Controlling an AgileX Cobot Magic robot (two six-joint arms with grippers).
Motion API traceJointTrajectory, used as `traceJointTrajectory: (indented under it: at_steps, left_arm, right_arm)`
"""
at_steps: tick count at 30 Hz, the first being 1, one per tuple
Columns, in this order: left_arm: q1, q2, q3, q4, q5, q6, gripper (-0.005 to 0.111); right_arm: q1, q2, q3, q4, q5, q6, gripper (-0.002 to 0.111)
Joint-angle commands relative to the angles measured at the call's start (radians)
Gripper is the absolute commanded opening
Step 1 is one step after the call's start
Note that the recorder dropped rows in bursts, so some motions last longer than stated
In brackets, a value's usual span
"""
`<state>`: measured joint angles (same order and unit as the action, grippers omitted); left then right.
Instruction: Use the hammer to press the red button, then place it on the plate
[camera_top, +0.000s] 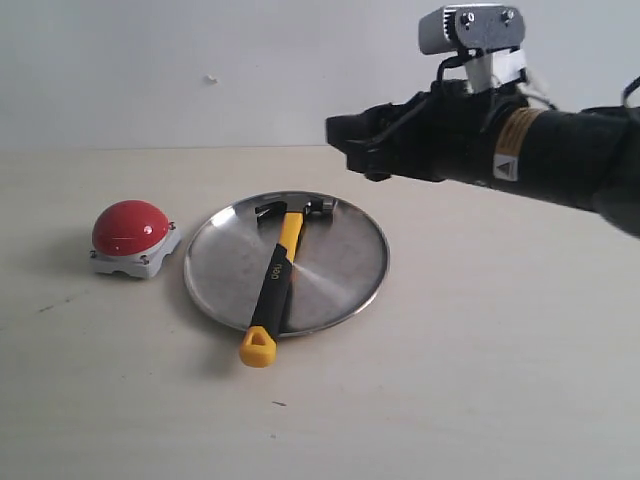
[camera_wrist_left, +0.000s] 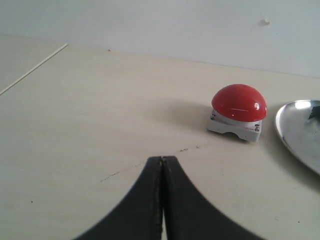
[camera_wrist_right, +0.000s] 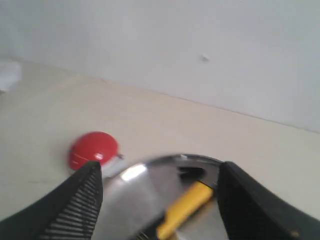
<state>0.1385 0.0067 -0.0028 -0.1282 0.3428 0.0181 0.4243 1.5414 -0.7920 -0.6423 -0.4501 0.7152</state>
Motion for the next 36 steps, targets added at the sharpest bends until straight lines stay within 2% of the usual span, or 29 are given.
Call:
traceJointTrajectory:
  at_steps: [1, 3, 7, 11, 17, 19, 24, 28, 31, 36]
  left_arm:
    - [0.003, -0.007, 0.003, 0.001, -0.002, 0.006, 0.0]
    - [0.003, -0.007, 0.003, 0.001, -0.002, 0.006, 0.0]
    - [0.003, -0.007, 0.003, 0.001, -0.002, 0.006, 0.0]
    - [0.003, -0.007, 0.003, 0.001, -0.002, 0.006, 0.0]
    - [0.003, -0.007, 0.003, 0.001, -0.002, 0.006, 0.0]
    - [0.003, -0.007, 0.003, 0.001, -0.002, 0.006, 0.0]
    - [0.003, -0.007, 0.003, 0.001, -0.002, 0.006, 0.0]
    - [0.003, -0.007, 0.003, 0.001, 0.0, 0.006, 0.0]
    - [0.003, -0.007, 0.003, 0.001, 0.016, 0.006, 0.0]
    - [0.003, -0.007, 0.003, 0.001, 0.016, 0.006, 0.0]
  right_arm:
    - [-0.014, -0.214, -0.003, 0.013, 0.482, -0.087, 0.063]
    - [-0.03, -0.313, 0.006, 0.013, 0.576, -0.087, 0.063]
    - [-0.075, -0.571, 0.074, 0.016, 0.642, -0.054, 0.063]
    - [-0.148, -0.822, 0.174, 0.048, 0.642, 0.064, 0.063]
    - [-0.304, -1.147, 0.292, 0.065, 0.647, 0.094, 0.063]
    - [-0.333, -1.219, 0.307, 0.059, 0.686, 0.091, 0.063]
    - [-0.333, -1.313, 0.312, 0.031, 0.851, 0.071, 0.063]
    - [-0.333, -1.325, 0.332, 0.012, 0.875, 0.071, 0.063]
    - [-0.333, -1.328, 0.386, 0.072, 0.858, -0.033, 0.063]
    - [-0.333, -1.372, 0.521, 0.372, 0.679, -0.398, 0.063]
